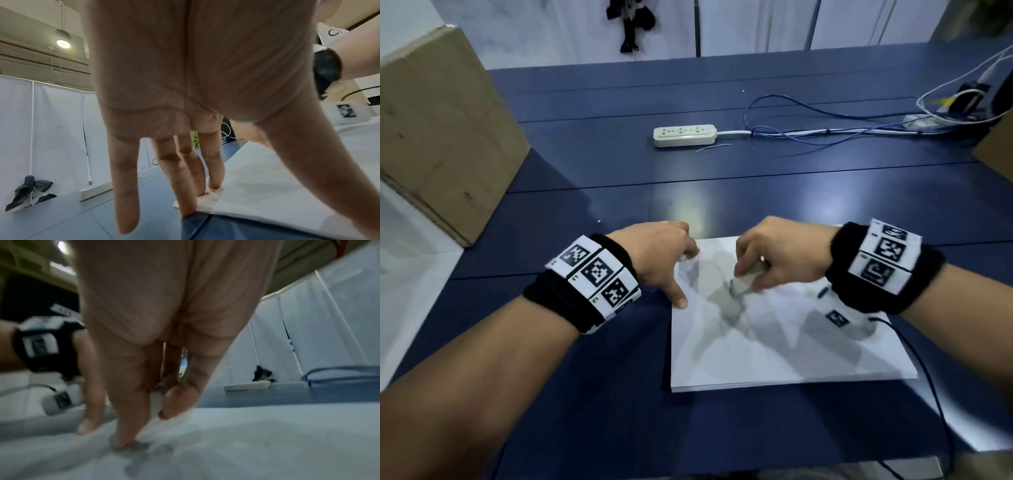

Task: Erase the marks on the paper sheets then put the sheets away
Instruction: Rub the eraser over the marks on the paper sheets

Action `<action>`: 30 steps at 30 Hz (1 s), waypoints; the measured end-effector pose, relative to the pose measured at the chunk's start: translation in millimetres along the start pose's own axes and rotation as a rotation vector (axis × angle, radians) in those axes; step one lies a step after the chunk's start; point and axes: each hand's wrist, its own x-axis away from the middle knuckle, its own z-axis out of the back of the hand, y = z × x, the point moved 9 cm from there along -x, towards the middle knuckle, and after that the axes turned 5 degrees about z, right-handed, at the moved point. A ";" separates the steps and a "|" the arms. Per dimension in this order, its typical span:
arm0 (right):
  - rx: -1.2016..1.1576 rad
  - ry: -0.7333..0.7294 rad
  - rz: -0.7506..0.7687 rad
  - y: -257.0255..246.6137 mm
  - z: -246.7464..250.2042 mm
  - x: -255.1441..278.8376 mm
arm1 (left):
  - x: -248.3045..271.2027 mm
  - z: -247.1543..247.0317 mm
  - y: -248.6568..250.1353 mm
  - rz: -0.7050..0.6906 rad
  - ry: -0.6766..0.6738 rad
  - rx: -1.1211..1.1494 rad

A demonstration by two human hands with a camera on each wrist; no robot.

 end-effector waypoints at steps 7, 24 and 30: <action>0.005 0.076 -0.165 32.2 17.4 -21.7 | 3.9 2.4 3.8 -0.013 -0.005 -0.003; 0.027 0.137 -0.203 39.9 24.7 -24.3 | 4.8 2.1 2.8 0.000 0.000 0.006; -0.080 -0.050 -0.032 -1.9 -6.4 4.3 | 2.7 1.3 0.7 0.010 -0.010 -0.007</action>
